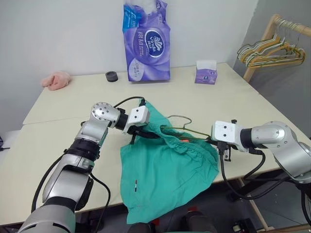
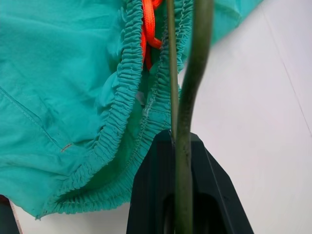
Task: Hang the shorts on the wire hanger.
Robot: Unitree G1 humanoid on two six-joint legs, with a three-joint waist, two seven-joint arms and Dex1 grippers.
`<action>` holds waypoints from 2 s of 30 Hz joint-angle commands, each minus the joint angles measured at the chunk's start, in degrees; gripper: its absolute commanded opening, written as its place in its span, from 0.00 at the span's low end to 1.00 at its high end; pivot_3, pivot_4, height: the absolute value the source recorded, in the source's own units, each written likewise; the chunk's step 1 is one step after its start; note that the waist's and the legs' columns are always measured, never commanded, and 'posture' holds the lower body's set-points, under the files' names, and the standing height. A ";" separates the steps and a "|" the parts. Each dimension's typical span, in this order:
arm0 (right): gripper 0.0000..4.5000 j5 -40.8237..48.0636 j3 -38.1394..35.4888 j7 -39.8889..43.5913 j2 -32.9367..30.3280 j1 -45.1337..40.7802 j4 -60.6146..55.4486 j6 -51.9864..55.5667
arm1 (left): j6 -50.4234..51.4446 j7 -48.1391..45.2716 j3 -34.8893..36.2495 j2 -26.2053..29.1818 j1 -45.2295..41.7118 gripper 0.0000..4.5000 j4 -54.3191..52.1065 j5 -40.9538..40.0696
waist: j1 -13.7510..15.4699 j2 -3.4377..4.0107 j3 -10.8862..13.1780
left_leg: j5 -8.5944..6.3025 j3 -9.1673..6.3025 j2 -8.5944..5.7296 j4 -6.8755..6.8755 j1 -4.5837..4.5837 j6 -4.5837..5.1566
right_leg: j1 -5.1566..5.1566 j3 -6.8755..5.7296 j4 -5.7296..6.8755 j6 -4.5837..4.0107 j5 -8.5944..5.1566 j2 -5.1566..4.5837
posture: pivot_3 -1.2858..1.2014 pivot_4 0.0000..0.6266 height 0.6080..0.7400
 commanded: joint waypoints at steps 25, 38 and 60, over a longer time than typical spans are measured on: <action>0.99 6.81 -34.50 3.44 -4.71 24.71 2.10 -5.56 | 0.51 2.53 1.25 -0.32 0.89 0.00 -3.24 0.16 | 0.47 -0.08 -0.05 | -0.01 0.01 0.02 -0.01 0.04 0.02 | 0.09 -0.02 0.02 0.00 0.00 0.00 | 0.45 0.03 1.00; 0.99 16.90 -32.66 -13.13 19.26 39.02 -11.39 5.60 | 0.15 3.31 1.51 -0.02 -0.12 0.00 -1.56 0.34 | 0.10 -0.36 -0.35 | -0.02 -0.02 0.04 -0.01 0.23 0.03 | 0.23 0.01 0.02 0.04 0.00 0.02 | 0.45 0.04 1.00; 0.57 20.48 -23.02 -25.02 22.53 33.04 -7.54 17.29 | 0.73 3.99 2.01 0.57 0.53 0.00 -2.60 -0.18 | 1.36 -0.97 -0.78 | -0.02 -0.18 0.03 -0.04 0.10 0.02 | 0.19 -0.19 -0.02 -0.02 -0.01 0.00 | 0.46 0.05 1.00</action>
